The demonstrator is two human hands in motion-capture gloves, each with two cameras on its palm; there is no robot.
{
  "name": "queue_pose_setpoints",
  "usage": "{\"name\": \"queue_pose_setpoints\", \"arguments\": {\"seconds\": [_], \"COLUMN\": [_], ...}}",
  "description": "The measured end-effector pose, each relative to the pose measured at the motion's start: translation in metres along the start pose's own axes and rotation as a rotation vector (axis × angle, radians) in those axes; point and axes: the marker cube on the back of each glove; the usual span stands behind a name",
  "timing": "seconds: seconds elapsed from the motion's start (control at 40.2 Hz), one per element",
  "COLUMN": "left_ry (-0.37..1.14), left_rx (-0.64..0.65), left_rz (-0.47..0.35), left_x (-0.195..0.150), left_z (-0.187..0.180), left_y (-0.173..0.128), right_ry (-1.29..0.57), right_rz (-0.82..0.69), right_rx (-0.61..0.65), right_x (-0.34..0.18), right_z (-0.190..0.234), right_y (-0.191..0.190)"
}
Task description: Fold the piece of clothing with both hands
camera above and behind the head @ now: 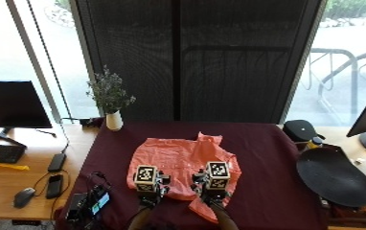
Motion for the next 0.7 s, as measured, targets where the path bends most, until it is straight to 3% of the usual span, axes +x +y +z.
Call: {"name": "queue_pose_setpoints", "arguments": {"seconds": [0.1, 0.498, 0.697], "left_ry": [-0.032, -0.024, -0.003], "left_rx": [-0.027, -0.055, -0.126], "left_rz": [0.011, -0.012, -0.018], "left_x": [0.000, -0.020, -0.034], "left_z": [0.005, -0.008, 0.019], "left_y": [0.019, 0.023, 0.019], "right_ry": [-0.040, 0.009, 0.033], "right_rz": [-0.008, -0.003, 0.059], "right_rx": [-0.014, -0.074, -0.139], "right_x": [-0.006, 0.026, 0.062], "right_z": [0.009, 0.010, 0.038], "right_y": [0.025, 0.031, 0.029]}}
